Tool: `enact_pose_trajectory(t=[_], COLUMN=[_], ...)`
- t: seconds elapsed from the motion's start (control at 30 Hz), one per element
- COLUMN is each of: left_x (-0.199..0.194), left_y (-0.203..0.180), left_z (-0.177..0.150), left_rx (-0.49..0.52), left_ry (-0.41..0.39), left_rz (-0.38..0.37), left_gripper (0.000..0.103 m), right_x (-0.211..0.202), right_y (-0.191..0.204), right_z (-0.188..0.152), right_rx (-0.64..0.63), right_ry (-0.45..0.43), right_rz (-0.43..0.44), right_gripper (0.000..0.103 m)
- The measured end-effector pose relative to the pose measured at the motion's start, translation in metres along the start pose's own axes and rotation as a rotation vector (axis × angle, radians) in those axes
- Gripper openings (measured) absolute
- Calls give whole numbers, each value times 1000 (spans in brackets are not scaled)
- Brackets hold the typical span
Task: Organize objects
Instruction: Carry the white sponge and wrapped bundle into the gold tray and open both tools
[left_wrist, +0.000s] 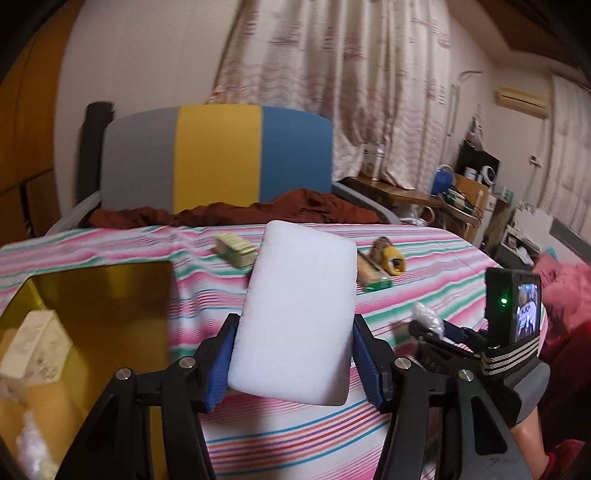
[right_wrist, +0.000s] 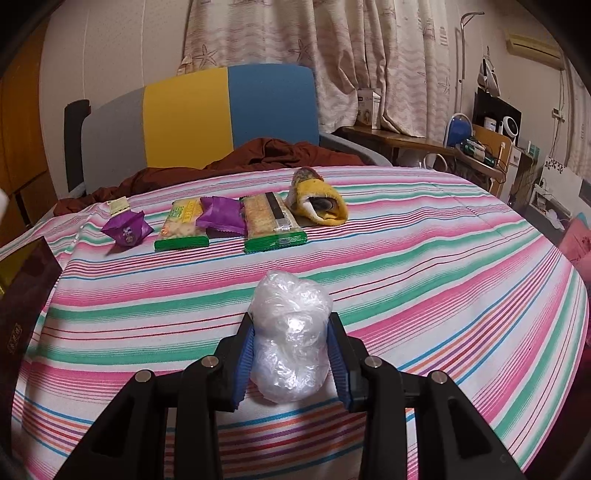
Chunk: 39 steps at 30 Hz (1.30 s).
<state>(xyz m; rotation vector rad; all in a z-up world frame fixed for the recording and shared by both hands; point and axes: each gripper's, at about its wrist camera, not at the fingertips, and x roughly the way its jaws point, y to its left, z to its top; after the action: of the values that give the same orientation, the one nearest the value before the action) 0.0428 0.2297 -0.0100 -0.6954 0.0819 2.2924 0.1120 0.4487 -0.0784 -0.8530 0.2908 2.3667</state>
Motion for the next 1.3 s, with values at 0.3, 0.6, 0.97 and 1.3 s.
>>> enact_pose_trajectory(t=[0.3,0.6,0.97,1.3], left_x=[-16,-5,-5,-46], left_y=[76,153,195,195], left_z=[-2,0,-6,-12], left_rx=[-167,-304,-413,-472], left_ry=[61,189,218,114], left_rz=[99,195,244,205], left_gripper=[59,60,68,99], right_x=[-22,-69,-116,-129], right_y=[24,90,156,190], right_z=[-1,2,0,-13], right_rx=[30,-4,-81,-163], right_ry=[1,-22,-23,20], right_rz=[93,305,526,626], right_gripper=[37,37,37,37])
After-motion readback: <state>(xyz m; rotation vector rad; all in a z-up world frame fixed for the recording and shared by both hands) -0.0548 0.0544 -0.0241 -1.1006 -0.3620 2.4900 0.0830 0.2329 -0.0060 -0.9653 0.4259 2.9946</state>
